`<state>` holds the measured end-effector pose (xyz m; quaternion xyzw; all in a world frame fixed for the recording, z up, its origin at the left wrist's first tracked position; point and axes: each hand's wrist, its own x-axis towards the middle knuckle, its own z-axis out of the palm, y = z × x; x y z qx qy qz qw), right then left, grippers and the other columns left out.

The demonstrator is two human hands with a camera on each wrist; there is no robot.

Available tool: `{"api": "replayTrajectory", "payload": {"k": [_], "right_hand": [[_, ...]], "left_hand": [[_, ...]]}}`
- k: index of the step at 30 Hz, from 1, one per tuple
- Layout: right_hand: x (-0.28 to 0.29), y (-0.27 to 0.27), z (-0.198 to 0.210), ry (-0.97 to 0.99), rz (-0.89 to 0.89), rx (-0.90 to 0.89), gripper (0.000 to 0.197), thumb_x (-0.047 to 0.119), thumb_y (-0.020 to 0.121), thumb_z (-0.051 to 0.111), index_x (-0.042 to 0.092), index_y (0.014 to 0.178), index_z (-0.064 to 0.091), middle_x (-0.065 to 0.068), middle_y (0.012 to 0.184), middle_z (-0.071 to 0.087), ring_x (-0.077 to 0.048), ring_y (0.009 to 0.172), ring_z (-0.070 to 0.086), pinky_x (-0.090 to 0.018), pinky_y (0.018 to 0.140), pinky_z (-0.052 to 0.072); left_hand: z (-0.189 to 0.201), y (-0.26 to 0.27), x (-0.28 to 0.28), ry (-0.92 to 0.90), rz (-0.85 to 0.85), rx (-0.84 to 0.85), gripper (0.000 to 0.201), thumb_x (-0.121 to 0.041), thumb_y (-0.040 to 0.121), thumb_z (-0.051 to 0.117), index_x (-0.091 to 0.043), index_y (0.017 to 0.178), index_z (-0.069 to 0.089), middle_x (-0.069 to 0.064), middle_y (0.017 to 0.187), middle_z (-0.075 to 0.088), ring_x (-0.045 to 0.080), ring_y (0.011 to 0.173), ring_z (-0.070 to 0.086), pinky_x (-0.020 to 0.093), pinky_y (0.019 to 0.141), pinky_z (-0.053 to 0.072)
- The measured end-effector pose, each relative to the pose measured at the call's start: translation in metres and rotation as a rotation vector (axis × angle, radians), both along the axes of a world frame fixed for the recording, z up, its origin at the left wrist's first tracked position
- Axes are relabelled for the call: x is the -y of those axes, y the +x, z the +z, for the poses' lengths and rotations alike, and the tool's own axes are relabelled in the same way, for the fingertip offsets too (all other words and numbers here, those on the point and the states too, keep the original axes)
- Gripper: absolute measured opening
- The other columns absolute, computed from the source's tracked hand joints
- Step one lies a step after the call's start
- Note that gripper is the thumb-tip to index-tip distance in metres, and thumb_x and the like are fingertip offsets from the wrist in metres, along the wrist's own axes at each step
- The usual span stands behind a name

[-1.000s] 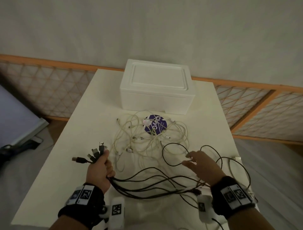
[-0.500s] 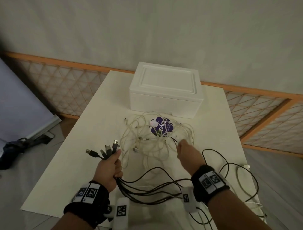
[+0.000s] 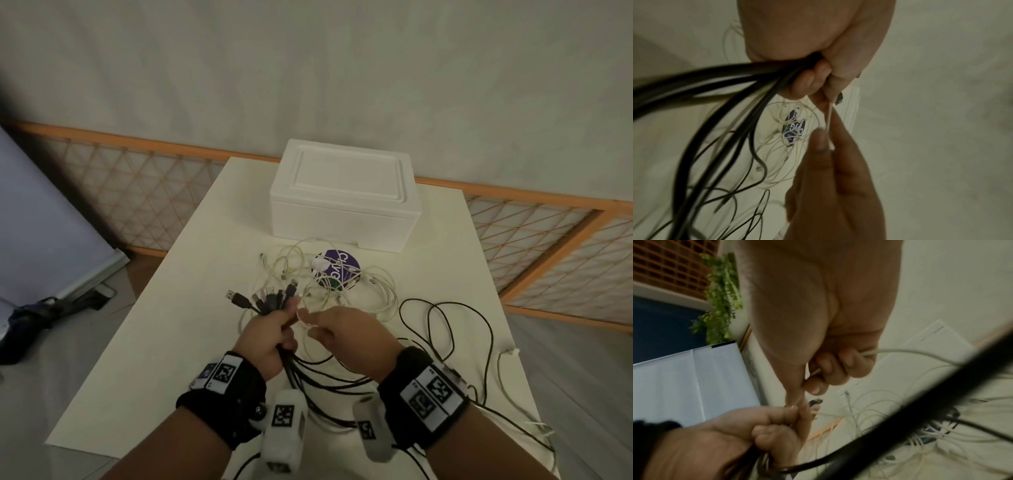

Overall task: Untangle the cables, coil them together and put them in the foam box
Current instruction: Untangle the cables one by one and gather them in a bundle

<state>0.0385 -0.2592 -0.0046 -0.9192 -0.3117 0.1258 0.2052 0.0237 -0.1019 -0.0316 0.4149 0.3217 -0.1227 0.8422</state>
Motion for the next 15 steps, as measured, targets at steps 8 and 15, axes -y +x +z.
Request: {"api": "replayTrajectory", "payload": {"k": [8,15], "right_hand": [[0.092,0.017,0.011,-0.022,-0.376,0.071,0.023,0.036,0.094,0.054,0.025,0.106,0.071,0.003,0.102,0.071,-0.018,0.098,0.063,-0.031,0.085,0.047],[0.138,0.015,0.012,0.06,-0.768,0.24,0.027,0.038,0.093,0.055,0.015,0.091,0.068,-0.004,0.086,0.068,-0.02,0.079,0.059,-0.029,0.064,0.04]], "left_hand": [[-0.006,0.023,-0.047,0.079,0.272,-0.041,0.02,-0.014,0.102,0.046,-0.013,0.09,0.062,-0.002,0.071,0.051,0.004,0.028,0.028,0.014,0.032,0.024],[-0.014,0.018,-0.053,0.125,0.269,-0.041,0.016,-0.015,0.1,0.05,-0.012,0.09,0.063,0.003,0.084,0.064,0.006,0.035,0.029,0.015,0.032,0.025]]}}
